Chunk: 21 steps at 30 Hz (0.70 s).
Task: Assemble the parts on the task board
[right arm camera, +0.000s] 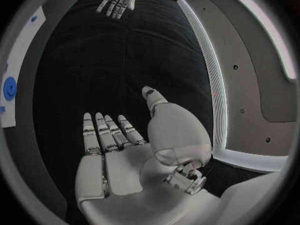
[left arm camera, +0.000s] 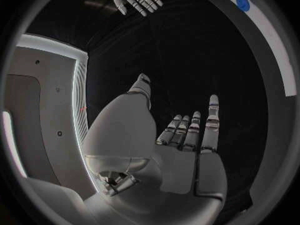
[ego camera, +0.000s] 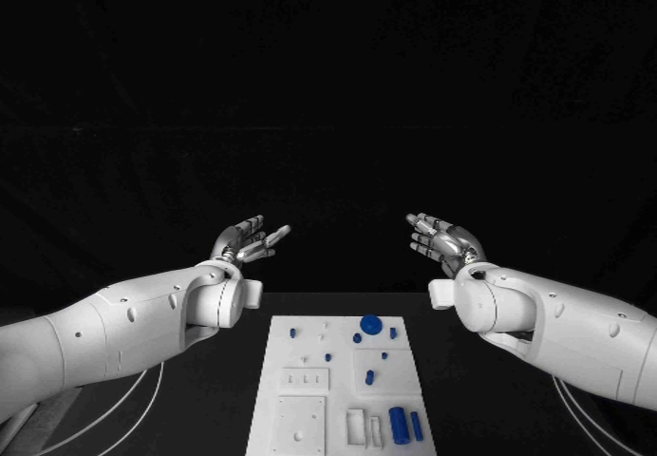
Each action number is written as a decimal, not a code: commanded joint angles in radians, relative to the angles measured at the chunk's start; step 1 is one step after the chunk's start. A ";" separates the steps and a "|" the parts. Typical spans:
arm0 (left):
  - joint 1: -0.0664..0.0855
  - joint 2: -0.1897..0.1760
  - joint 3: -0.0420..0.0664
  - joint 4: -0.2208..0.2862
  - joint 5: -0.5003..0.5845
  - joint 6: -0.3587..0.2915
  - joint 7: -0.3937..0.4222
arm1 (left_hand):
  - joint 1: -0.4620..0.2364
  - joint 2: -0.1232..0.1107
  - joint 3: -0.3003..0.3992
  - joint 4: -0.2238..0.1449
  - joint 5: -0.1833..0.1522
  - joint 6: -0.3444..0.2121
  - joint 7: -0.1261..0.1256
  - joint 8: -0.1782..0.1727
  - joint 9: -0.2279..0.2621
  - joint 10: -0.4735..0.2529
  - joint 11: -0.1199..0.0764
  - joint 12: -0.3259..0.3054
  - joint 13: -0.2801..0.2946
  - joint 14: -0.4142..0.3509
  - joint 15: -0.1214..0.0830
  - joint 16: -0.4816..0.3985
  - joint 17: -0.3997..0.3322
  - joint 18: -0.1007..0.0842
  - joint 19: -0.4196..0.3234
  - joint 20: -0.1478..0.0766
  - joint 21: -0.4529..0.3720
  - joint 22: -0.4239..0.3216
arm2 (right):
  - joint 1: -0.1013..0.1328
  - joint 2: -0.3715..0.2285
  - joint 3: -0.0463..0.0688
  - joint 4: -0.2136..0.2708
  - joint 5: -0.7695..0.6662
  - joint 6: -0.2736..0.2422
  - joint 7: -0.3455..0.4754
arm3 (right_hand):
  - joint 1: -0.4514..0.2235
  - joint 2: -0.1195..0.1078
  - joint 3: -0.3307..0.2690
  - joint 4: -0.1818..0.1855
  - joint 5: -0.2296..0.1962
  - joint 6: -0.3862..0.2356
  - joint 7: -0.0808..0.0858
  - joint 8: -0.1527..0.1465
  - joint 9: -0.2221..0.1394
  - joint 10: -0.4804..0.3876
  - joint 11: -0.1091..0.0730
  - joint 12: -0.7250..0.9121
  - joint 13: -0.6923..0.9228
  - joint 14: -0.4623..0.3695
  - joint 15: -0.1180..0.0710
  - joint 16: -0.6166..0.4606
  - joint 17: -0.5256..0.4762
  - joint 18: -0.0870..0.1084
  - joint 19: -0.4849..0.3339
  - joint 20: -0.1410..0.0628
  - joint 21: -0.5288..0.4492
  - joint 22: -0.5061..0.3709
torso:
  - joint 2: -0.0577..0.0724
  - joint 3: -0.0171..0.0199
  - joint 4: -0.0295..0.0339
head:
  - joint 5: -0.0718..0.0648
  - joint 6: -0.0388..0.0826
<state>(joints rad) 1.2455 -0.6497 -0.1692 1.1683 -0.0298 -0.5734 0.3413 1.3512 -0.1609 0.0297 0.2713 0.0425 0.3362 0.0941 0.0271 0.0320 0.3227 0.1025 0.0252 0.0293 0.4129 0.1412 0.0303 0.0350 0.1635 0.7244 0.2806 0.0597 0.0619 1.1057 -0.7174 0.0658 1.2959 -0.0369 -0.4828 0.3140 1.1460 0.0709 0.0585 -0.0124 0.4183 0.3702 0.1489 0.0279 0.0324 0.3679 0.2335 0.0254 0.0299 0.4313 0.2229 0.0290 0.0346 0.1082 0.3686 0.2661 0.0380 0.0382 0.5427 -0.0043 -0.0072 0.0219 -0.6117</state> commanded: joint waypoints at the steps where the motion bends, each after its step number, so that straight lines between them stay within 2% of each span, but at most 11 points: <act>1: 0.020 0.016 -0.013 -0.045 -0.044 0.141 -0.092 | 0.045 0.000 0.003 0.012 0.005 0.020 0.008 0.007 0.002 0.023 0.008 0.006 0.002 0.022 0.003 0.007 0.002 0.026 0.025 0.007 0.004 0.003 | 0.010 0.011 0.009 -0.048 -0.058 0.236 -0.148 | 0.066 0.012 0.031 -0.028 -0.029 0.033 0.069 0.008 0.003 0.037 0.005 0.008 0.003 0.042 0.008 0.009 0.003 0.005 0.032 -0.003 0.005 0.003 | 0.000 0.0000 -0.0002 | 0.000 0.000; 5: 0.036 0.027 -0.027 -0.078 -0.050 0.166 -0.111 | 0.045 0.004 0.003 0.010 0.005 0.026 0.011 0.007 0.003 0.028 0.009 0.007 0.002 0.024 0.002 0.007 0.002 0.026 0.027 0.007 0.005 0.003 | 0.020 0.022 0.021 -0.097 -0.073 0.315 -0.200 | 0.098 -0.001 0.046 -0.070 -0.042 0.051 0.066 0.009 0.004 0.056 0.001 0.009 0.004 0.056 0.006 0.010 0.004 0.002 0.044 -0.006 0.007 0.004 | 0.000 0.0000 -0.0002 | 0.000 0.000; 8: 0.039 0.029 -0.029 -0.082 -0.051 0.169 -0.114 | 0.044 0.011 0.005 0.005 0.005 0.033 0.013 0.008 0.003 0.036 0.010 0.007 0.003 0.028 0.002 0.007 0.003 0.026 0.028 0.007 0.005 0.003 | 0.025 0.027 0.026 -0.119 -0.080 0.351 -0.224 | 0.124 -0.010 0.053 -0.107 -0.056 0.088 0.066 0.011 0.006 0.098 0.003 0.011 0.006 0.103 0.006 0.012 0.006 0.006 0.091 -0.013 0.014 0.008 | 0.000 0.0000 -0.0002 | 0.000 0.000; 12: 0.039 0.029 -0.029 -0.082 -0.051 0.169 -0.114 | 0.039 0.016 0.005 -0.005 0.005 0.038 0.019 0.008 0.003 0.046 0.015 0.008 0.003 0.029 0.002 0.007 0.003 0.026 0.030 0.007 0.005 0.003 | 0.028 0.031 0.030 -0.135 -0.084 0.376 -0.240 | 0.151 -0.020 0.067 -0.163 -0.061 0.217 0.057 0.018 0.012 0.221 -0.007 0.016 0.012 0.226 0.000 0.019 0.011 0.012 0.224 -0.031 0.035 0.018 | 0.000 0.0000 -0.0002 | 0.000 0.000; 13: 0.039 0.023 -0.025 -0.070 -0.050 0.186 -0.109 | 0.036 0.020 0.006 -0.013 0.005 0.039 0.020 0.008 0.003 0.047 0.017 0.007 0.003 0.030 0.001 0.007 0.003 0.026 0.030 0.007 0.005 0.004 | 0.009 0.027 0.030 -0.161 -0.371 0.319 -0.190 | 0.153 -0.024 0.075 -0.177 -0.062 0.277 0.050 0.021 0.015 0.282 -0.017 0.018 0.014 0.328 -0.010 0.023 0.015 0.016 0.315 -0.042 0.053 0.025 | 0.001 -0.0025 0.0061 | 0.004 -0.025; 14: 0.039 0.021 -0.025 -0.068 -0.050 0.185 -0.109 | 0.035 0.021 0.006 -0.017 0.005 0.041 0.020 0.008 0.003 0.049 0.017 0.008 0.003 0.030 0.001 0.007 0.003 0.026 0.030 0.007 0.005 0.003 | 0.007 0.030 0.030 -0.165 -0.412 0.309 -0.185 | 0.153 -0.026 0.081 -0.186 -0.064 0.311 0.044 0.021 0.016 0.318 -0.023 0.020 0.016 0.395 -0.018 0.025 0.018 0.017 0.379 -0.049 0.066 0.029 | 0.000 -0.0021 0.0050 | 0.007 -0.028; 15: 0.039 0.020 -0.025 -0.066 -0.050 0.185 -0.108 | 0.034 0.023 0.007 -0.021 0.005 0.043 0.020 0.008 0.003 0.051 0.017 0.008 0.004 0.030 0.001 0.007 0.003 0.026 0.030 0.007 0.005 0.003 | 0.004 0.032 0.030 -0.168 -0.455 0.301 -0.183 | 0.154 -0.027 0.090 -0.194 -0.065 0.364 0.038 0.027 0.019 0.383 -0.034 0.024 0.018 0.511 -0.035 0.040 0.025 0.024 0.457 -0.063 0.090 0.038 | 0.000 -0.0021 0.0049 | 0.011 -0.031; 16: 0.039 0.018 -0.025 -0.064 -0.050 0.185 -0.108 | 0.034 0.022 0.007 -0.023 0.005 0.045 0.021 0.009 0.004 0.054 0.018 0.008 0.004 0.030 0.001 0.007 0.003 0.026 0.031 0.007 0.005 0.004 | 0.001 0.035 0.030 -0.170 -0.500 0.297 -0.181 | 0.155 -0.027 0.105 -0.207 -0.073 0.452 0.029 0.034 0.023 0.508 -0.052 0.029 0.022 0.633 -0.066 0.062 0.033 0.035 0.528 -0.087 0.125 0.049 | 0.000 -0.0023 0.0049 | 0.011 -0.031; 17: 0.039 0.016 -0.026 -0.062 -0.050 0.186 -0.107 | 0.034 0.022 0.007 -0.023 0.005 0.045 0.021 0.009 0.004 0.054 0.018 0.008 0.004 0.030 0.001 0.007 0.003 0.026 0.031 0.007 0.005 0.004 | -0.002 0.037 0.030 -0.172 -0.547 0.301 -0.182 | 0.147 -0.031 0.125 -0.218 -0.083 0.500 0.024 0.031 0.025 0.618 -0.068 0.031 0.027 0.719 -0.099 0.073 0.038 0.034 0.596 -0.118 0.156 0.057 | 0.000 -0.0023 0.0049 | 0.010 -0.032; 19: 0.039 0.010 -0.026 -0.053 -0.054 0.186 -0.105 | 0.035 0.025 0.007 -0.028 0.005 0.050 0.022 0.009 0.004 0.063 0.018 0.009 0.004 0.032 0.001 0.007 0.003 0.026 0.031 0.007 0.005 0.004 | -0.006 0.041 0.030 -0.173 -0.645 0.319 -0.187 | 0.135 -0.039 0.151 -0.236 -0.100 0.530 0.022 0.031 0.026 0.674 -0.089 0.032 0.028 0.838 -0.141 0.083 0.054 0.022 0.688 -0.169 0.201 0.071 | 0.000 -0.0023 0.0067 | 0.005 -0.033; 21: 0.039 0.003 -0.026 -0.044 -0.065 0.186 -0.102 | 0.029 0.031 0.007 -0.043 0.005 0.052 0.024 0.009 0.004 0.066 0.020 0.009 0.004 0.032 0.001 0.007 0.003 0.026 0.031 0.007 0.005 0.004 | -0.008 0.046 0.030 -0.172 -0.743 0.333 -0.196 | 0.128 -0.047 0.176 -0.255 -0.107 0.558 0.019 0.032 0.028 0.690 -0.097 0.032 0.028 0.889 -0.157 0.058 0.061 -0.001 0.718 -0.201 0.219 0.075 | 0.003 -0.0026 0.0064 | 0.005 -0.035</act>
<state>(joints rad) 1.2828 -0.6446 -0.1957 1.1182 -0.0716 -0.4161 0.2344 1.3813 -0.1417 0.0370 0.2362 0.0424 0.3817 0.1176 0.0312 0.0351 0.3813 0.1219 0.0287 0.0327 0.4367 0.1433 0.0343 0.0363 0.1790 0.7455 0.2876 0.0610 0.0640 1.0970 -0.6752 0.0940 1.1212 -0.5045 -0.1830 0.1223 1.2765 0.0314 0.2237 -0.2626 0.3136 0.9192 0.1690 0.0578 0.0588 1.0488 0.1389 0.0533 0.0576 1.2999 0.0723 0.0964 0.0927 0.1214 1.0730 0.0767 0.2502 0.1116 0.5427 -0.0061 -0.0019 0.0287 -0.6433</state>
